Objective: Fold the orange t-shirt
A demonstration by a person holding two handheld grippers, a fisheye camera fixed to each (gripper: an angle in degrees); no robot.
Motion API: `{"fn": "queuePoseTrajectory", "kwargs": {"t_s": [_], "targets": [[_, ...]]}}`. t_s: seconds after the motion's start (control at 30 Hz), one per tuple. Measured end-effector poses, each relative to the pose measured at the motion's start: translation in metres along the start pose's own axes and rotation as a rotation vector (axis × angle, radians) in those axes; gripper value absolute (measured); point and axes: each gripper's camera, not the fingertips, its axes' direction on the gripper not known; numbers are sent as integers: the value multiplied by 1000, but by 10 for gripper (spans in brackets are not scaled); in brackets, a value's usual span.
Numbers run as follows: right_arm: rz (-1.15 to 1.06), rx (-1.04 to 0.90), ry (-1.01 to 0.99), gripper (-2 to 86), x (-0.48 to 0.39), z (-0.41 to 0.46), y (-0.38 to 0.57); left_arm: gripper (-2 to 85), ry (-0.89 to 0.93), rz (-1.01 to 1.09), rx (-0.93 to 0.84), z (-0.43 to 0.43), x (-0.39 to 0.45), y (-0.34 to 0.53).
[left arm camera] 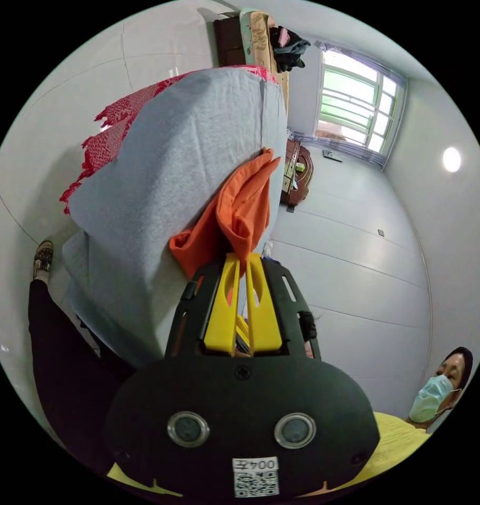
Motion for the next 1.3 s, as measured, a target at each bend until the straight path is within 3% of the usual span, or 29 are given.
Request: {"fn": "queuePoseTrajectory", "kwargs": {"t_s": [0.27, 0.73, 0.83, 0.97, 1.07, 1.3], "targets": [[-214, -45, 176, 79, -90, -1, 10, 29, -15, 14, -21, -4, 33, 10], [-427, -43, 396, 25, -143, -6, 29, 28, -17, 16, -37, 13, 56, 40], [-225, 18, 347, 9, -102, -38, 35, 28, -42, 69, -36, 18, 74, 55], [255, 9, -44, 1, -3, -31, 77, 28, -70, 16, -103, 35, 41, 81], [315, -9, -92, -1, 13, -9, 94, 28, -50, -33, -103, 48, 15, 95], [274, -34, -42, -2, 28, 6, 103, 28, -125, 133, -121, 72, 38, 126]]}}
